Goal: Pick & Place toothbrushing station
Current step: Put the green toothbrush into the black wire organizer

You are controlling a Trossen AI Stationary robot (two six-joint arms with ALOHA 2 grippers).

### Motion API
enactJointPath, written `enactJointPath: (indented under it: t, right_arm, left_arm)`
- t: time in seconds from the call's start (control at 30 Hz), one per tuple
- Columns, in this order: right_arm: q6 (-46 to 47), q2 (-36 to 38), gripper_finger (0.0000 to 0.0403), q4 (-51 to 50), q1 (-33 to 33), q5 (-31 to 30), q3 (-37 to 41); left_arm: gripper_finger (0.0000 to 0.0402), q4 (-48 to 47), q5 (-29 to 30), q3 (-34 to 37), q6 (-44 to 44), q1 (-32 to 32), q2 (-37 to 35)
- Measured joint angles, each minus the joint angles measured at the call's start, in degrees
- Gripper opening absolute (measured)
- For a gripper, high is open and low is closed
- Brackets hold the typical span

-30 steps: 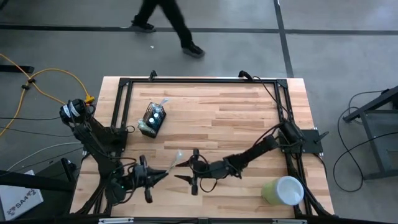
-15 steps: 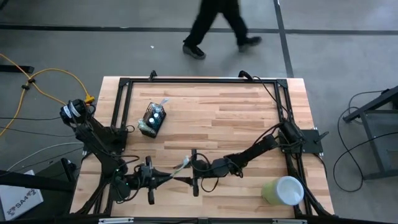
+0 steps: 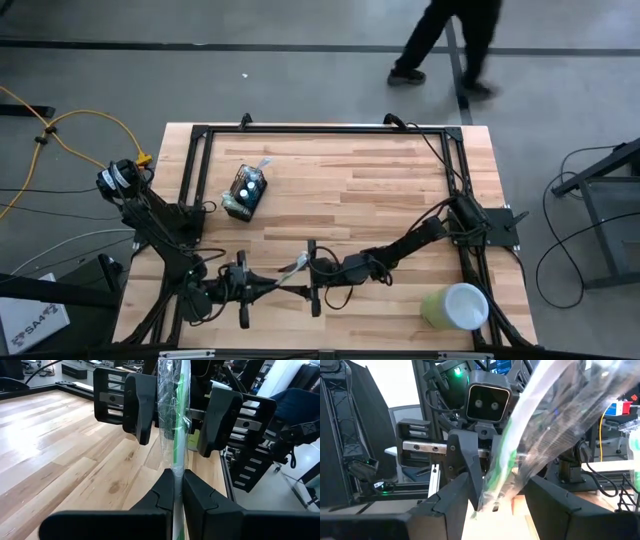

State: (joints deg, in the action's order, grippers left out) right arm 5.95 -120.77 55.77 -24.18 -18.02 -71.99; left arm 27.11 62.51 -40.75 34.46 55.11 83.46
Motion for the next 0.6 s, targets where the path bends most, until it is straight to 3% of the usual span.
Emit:
enactJointPath:
  t: [0.33, 0.6]
  right_arm:
    - [-0.21, 0.0, 0.0172, 0.0, 0.0, 0.0, 0.0]
    - [-0.21, 0.0, 0.0108, -0.03, 0.0, 0.2, 0.0]
  left_arm:
    - [0.0008, -0.02, 0.04, 0.0, -0.02, 0.0, 0.0]
    - [0.0008, -0.02, 0.08, 0.0, -0.02, 0.0, 0.0]
